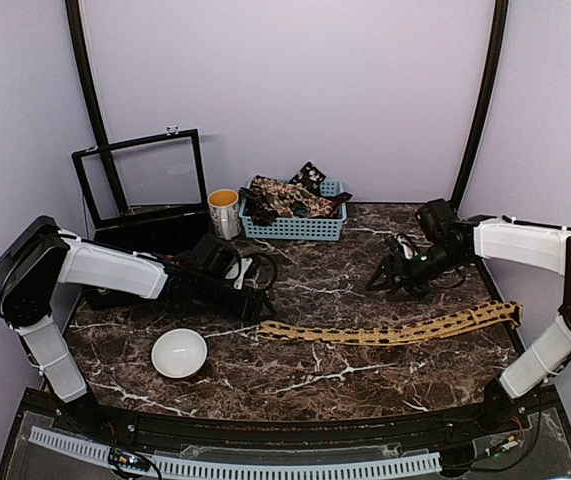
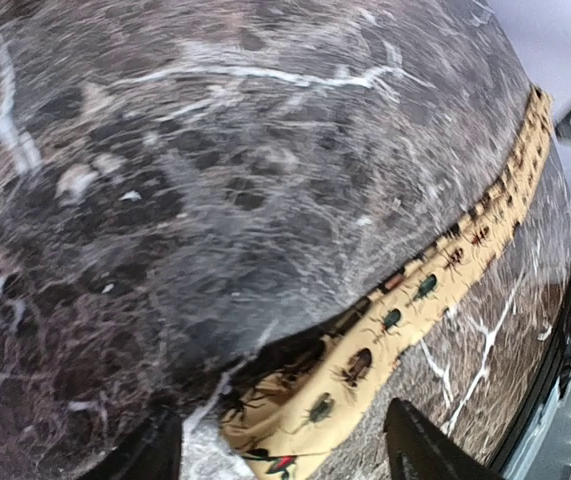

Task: Roll the ties
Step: Roll the tie at the center of the board.

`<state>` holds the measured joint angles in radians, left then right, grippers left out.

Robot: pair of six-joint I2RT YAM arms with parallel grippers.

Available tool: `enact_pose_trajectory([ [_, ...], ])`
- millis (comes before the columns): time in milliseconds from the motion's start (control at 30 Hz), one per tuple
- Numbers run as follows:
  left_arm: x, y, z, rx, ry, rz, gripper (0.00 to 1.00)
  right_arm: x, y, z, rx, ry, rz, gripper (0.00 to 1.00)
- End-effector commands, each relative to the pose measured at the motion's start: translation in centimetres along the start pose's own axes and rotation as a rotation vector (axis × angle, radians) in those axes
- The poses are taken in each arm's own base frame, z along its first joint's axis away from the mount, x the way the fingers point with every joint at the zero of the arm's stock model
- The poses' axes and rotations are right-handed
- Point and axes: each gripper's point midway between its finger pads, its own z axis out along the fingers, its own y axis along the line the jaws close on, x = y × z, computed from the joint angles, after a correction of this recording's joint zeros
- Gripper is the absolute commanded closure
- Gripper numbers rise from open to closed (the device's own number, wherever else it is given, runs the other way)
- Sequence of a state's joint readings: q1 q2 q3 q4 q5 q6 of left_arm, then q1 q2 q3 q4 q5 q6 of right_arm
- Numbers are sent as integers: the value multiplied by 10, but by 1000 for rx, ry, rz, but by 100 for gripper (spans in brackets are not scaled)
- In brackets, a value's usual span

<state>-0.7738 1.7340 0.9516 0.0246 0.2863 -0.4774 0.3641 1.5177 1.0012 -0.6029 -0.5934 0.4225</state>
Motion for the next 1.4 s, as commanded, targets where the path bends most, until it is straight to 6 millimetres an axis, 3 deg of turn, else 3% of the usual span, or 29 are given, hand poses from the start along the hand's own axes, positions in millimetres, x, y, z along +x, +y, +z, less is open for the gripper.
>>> enact_pose_trajectory([
  [0, -1, 7, -5, -24, -14, -141, 33, 11, 24, 13, -106, 10, 29, 35],
  [233, 7, 14, 0, 2, 0, -239, 52, 21, 52, 44, -149, 51, 16, 51],
  [433, 20, 23, 4, -26, 36, -276, 57, 31, 62, 76, -143, 112, -2, 61],
  [733, 23, 16, 3, 28, 26, -276, 70, 30, 89, 117, -140, 152, -43, 72],
  [967, 20, 15, -6, 27, -5, -273, 89, 43, 79, 151, -77, 218, -39, 81],
  [1067, 21, 16, -12, 17, -9, -268, 100, 40, 84, 162, -62, 223, -60, 83],
  [1367, 11, -1, -29, 87, -53, -216, 100, 48, 79, 189, 15, 268, -89, 88],
])
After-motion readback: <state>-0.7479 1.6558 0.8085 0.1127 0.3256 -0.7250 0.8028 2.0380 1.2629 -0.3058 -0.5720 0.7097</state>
